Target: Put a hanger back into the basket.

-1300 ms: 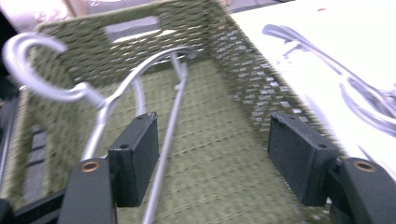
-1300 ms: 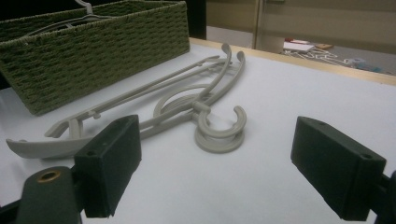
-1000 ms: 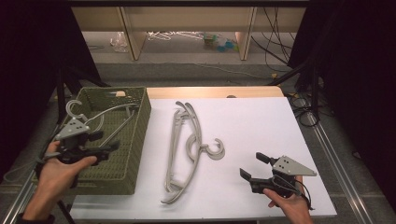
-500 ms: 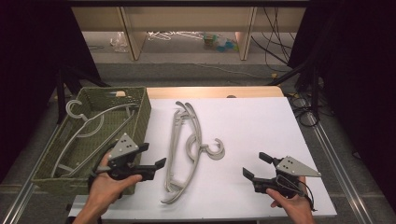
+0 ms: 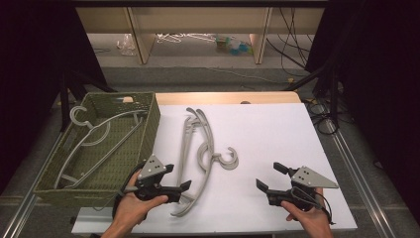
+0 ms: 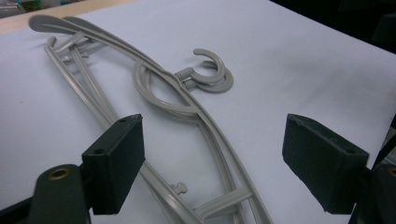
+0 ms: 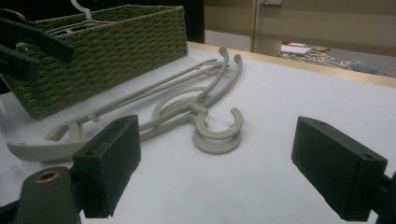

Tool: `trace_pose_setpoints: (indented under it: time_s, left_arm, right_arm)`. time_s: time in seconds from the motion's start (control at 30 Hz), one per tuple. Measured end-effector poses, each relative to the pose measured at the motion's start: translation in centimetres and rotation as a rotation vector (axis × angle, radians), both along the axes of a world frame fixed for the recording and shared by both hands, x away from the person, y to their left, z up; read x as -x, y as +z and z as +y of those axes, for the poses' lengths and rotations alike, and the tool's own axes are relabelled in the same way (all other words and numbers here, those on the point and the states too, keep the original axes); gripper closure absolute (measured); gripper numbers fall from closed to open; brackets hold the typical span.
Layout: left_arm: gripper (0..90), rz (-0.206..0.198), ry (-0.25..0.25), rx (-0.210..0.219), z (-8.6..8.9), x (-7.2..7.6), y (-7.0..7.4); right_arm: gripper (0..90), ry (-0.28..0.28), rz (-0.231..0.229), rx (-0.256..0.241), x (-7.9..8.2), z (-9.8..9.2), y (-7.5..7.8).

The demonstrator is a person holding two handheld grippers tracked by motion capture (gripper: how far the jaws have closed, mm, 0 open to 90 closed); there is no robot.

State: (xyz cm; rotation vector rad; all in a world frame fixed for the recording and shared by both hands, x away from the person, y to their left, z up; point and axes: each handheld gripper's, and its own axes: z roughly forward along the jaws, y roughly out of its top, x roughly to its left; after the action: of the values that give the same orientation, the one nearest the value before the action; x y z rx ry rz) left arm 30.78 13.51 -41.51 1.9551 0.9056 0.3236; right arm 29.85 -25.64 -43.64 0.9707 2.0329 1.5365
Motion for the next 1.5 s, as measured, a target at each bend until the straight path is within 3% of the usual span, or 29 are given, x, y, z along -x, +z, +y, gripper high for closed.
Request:
trace_pose_setpoints:
  time_s: [0.1, 0.23, 0.3, 0.4, 0.43, 0.5, 0.7, 0.77, 0.87, 0.93, 1.03, 1.07, 1.13, 1.2, 1.23, 1.3, 1.37, 1.43, 1.5]
  left_arm:
    - [23.8, 0.006, -0.004, 0.009, -0.6, -0.2, -0.3]
    - [26.4, 0.032, -0.035, -0.011, -2.2, -0.7, -0.8]
    - [26.8, 0.030, -0.069, -0.052, -2.8, -1.1, -0.9]
    - [27.0, 0.055, -0.092, -0.078, -3.9, -1.9, -1.3]
    - [26.9, 0.064, -0.086, -0.069, -4.3, -2.1, -1.5]
    - [25.1, 0.088, -0.094, -0.095, -5.0, -2.7, -1.9]
    - [24.9, 0.101, -0.087, -0.121, -5.7, -3.5, -2.3]
    - [25.0, 0.115, -0.088, -0.126, -5.8, -4.0, -2.4]
    - [24.6, 0.143, -0.109, -0.160, -6.2, -4.6, -2.6]
    - [24.7, 0.139, -0.120, -0.199, -6.6, -4.8, -2.7]
    - [27.1, 0.157, -0.143, -0.290, -7.3, -5.1, -3.0]
    - [27.5, 0.165, -0.142, -0.305, -7.6, -5.2, -3.2]
    - [32.0, 0.169, -0.149, -0.342, -8.1, -5.5, -3.6]
    - [34.7, 0.180, -0.147, -0.397, -8.7, -5.9, -3.9]
    - [37.1, 0.192, -0.134, -0.403, -9.0, -6.2, -4.1]
    - [40.1, 0.227, -0.125, -0.392, -9.3, -6.8, -4.3]
    - [44.1, 0.231, -0.131, -0.427, -9.6, -7.5, -4.7]
    - [47.3, 0.288, -0.144, -0.392, -9.9, -8.0, -5.2]
    - [53.4, 0.268, -0.135, -0.419, -10.1, -8.1, -5.2]
  right_arm:
    - [16.3, -0.005, -0.001, 0.002, -0.1, 0.0, 0.0]
    - [16.3, 0.001, -0.001, 0.001, 0.0, -0.1, 0.0]
    - [16.2, -0.007, 0.001, 0.005, 0.0, -0.1, 0.0]
    - [16.2, 0.000, 0.002, 0.000, 0.0, -0.1, 0.0]
    - [16.2, 0.002, 0.002, 0.002, 0.0, -0.1, 0.0]
    - [16.2, 0.005, -0.001, 0.004, 0.0, 0.0, 0.0]
    - [16.1, 0.005, 0.001, -0.013, -0.1, 0.1, -0.1]
    - [16.1, 0.003, 0.009, 0.015, -0.1, 0.0, 0.0]
    - [16.1, 0.003, 0.010, 0.016, 0.0, 0.0, 0.0]
    - [16.1, 0.000, 0.004, 0.010, 0.0, 0.0, 0.0]
    - [16.2, 0.002, 0.009, 0.017, 0.1, 0.1, 0.1]
    - [16.2, 0.001, 0.021, 0.036, 0.2, 0.0, 0.2]
    - [16.2, 0.007, 0.007, 0.014, 0.1, 0.1, 0.1]
    - [16.2, 0.002, 0.012, 0.025, 0.1, 0.1, 0.1]
    - [16.2, 0.010, 0.001, -0.001, 0.0, 0.3, 0.0]
    - [16.3, 0.006, 0.029, 0.031, 0.2, 0.0, 0.3]
    - [16.6, 0.008, 0.002, 0.001, 0.0, 0.3, 0.0]
    - [16.7, 0.006, 0.004, 0.004, 0.0, 0.2, 0.0]
    - [16.7, 0.001, 0.020, 0.030, 0.1, 0.0, 0.2]
